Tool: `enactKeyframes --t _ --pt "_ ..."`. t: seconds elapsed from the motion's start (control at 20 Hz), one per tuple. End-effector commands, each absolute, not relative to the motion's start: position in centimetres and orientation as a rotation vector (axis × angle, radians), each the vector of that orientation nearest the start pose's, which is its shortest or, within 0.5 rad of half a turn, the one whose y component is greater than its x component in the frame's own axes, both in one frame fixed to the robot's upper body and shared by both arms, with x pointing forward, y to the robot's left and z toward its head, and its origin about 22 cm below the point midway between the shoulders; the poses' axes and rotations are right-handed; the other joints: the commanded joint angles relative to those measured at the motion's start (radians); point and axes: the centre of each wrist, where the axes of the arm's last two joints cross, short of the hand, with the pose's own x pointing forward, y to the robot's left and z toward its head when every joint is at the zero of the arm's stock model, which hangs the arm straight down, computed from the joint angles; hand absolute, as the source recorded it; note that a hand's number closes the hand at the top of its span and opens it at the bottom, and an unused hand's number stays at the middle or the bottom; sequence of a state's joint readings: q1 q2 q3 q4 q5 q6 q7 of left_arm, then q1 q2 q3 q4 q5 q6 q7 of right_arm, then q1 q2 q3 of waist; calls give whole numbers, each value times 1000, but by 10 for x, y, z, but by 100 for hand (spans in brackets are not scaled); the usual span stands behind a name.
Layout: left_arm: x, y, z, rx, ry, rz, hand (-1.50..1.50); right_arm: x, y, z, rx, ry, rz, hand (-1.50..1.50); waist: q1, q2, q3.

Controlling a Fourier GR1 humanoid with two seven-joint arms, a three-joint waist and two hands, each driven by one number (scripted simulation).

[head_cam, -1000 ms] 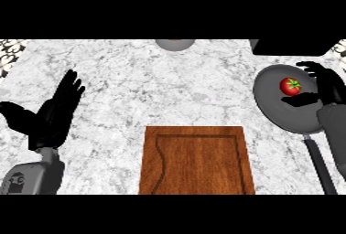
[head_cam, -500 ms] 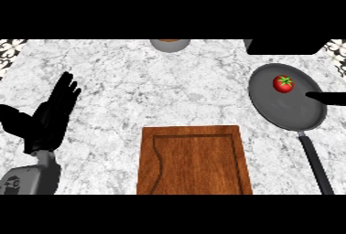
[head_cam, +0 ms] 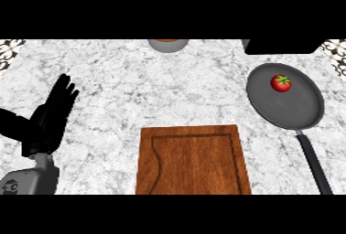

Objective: Pick the tomato from the cutting board and place it in the pan

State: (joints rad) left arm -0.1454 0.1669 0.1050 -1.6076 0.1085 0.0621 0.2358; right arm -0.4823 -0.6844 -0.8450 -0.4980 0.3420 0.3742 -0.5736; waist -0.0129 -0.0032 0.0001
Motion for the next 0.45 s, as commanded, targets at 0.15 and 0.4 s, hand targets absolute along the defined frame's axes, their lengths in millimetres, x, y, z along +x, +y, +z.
enactKeyframes --t 0.15,0.4 --pt "273 278 64 111 -1527 54 0 188 -571 34 -507 -1672 -10 -150 4 1 -1" --pt "269 274 57 104 -1513 39 0 197 -562 36 -530 -1677 4 -150 12 3 0"
